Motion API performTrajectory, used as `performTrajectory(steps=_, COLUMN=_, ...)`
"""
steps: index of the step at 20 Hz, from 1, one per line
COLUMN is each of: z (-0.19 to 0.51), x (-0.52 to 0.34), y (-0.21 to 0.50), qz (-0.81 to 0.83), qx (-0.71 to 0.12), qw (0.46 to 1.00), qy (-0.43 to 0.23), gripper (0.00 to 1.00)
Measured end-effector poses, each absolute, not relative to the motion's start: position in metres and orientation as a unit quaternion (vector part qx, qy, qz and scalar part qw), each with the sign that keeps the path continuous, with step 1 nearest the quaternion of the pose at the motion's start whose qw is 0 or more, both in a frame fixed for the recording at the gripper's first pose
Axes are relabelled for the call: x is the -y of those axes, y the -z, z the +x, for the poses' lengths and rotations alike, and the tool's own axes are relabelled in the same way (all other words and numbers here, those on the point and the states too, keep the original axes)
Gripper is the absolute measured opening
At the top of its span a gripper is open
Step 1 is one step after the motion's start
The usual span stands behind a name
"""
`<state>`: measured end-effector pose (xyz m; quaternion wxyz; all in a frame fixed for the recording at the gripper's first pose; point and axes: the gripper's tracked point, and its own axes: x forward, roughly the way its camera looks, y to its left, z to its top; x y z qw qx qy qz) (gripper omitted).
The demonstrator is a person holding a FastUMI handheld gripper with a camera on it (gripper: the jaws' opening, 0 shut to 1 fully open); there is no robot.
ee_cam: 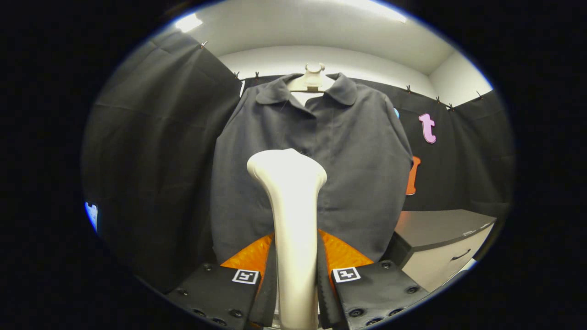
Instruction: Iron the clothes twice with a garment steamer, once on the left side and once on the right side.
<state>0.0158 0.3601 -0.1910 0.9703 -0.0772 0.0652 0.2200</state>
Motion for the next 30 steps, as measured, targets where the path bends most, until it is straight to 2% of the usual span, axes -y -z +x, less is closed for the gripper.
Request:
performTrajectory(steps=12, z=0.031, x=-0.241, y=0.136, qz=-0.059, qx=-0.036, qw=0.985, qy=-0.161, gripper=0.45)
performTrajectory(steps=30, z=0.027, x=-0.105, y=0.127, qz=-0.075, qx=-0.024, qw=0.991, qy=-0.112, gripper=0.45)
